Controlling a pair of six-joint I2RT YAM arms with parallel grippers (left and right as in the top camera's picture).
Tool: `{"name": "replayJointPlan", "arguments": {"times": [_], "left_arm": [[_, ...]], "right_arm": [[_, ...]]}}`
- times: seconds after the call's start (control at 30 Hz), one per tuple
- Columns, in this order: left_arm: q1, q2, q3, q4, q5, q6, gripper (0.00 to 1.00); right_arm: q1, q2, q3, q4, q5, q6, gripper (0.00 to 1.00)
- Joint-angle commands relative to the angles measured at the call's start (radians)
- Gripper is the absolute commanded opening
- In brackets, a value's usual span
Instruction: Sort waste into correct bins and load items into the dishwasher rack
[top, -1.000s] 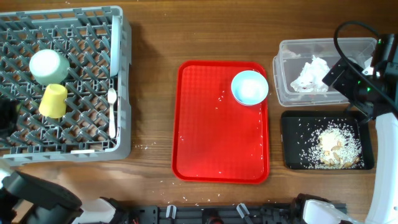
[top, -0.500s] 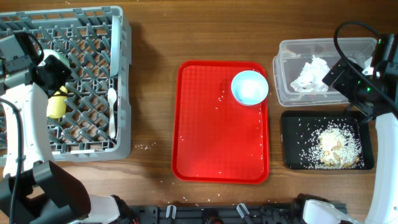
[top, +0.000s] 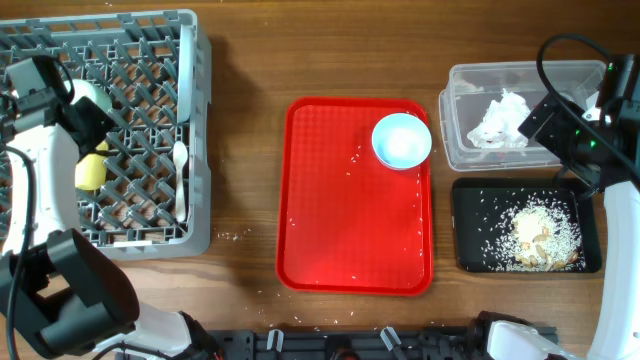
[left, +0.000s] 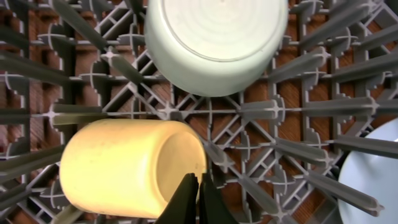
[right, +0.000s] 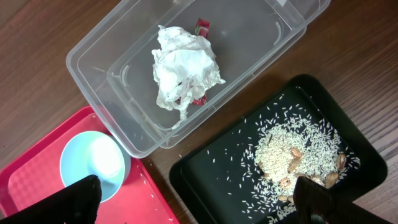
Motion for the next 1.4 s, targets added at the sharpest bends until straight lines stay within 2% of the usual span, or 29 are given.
{"name": "replayJointPlan", "arguments": {"times": [0.0,0.47,0.6,0.67,0.77,0.87,1.1,1.23,1.37], "left_arm": [[0.037,0.015,-0.008,0.0,-0.017,0.019,0.04],[0.061,0.039,-0.008,0.011,-0.008,-0.015,0.04],[0.061,-0.01,-0.008,0.049,0.161,-0.009,0.04],[0.06,-0.013,-0.008,0.056,0.189,-0.006,0.04],[0.06,-0.002,-0.008,0.045,0.175,0.054,0.04],[0.062,0.002,-0.008,0.024,0.109,0.053,0.04],[0.062,0.004,-0.013,-0.012,0.098,0.072,0.04],[0.064,0.003,-0.013,-0.035,-0.018,0.071,0.04],[0.076,-0.01,-0.013,-0.04,-0.018,0.064,0.04]], "right_arm": [[0.0,-0.005,0.011,0.003,-0.005,0.004,1.0],[0.0,-0.005,0.011,0.003,-0.005,0.004,1.0],[0.0,-0.005,0.011,0.003,-0.005,0.004,1.0],[0.0,-0.005,0.011,0.003,-0.005,0.004,1.0],[0.0,-0.005,0.011,0.003,-0.005,0.004,1.0],[0.0,-0.005,0.011,0.003,-0.005,0.004,1.0],[0.0,-0.005,0.011,0.003,-0.005,0.004,1.0],[0.0,-0.005,0.011,0.003,-0.005,0.004,1.0],[0.0,-0.005,0.011,0.003,-0.005,0.004,1.0]]}}
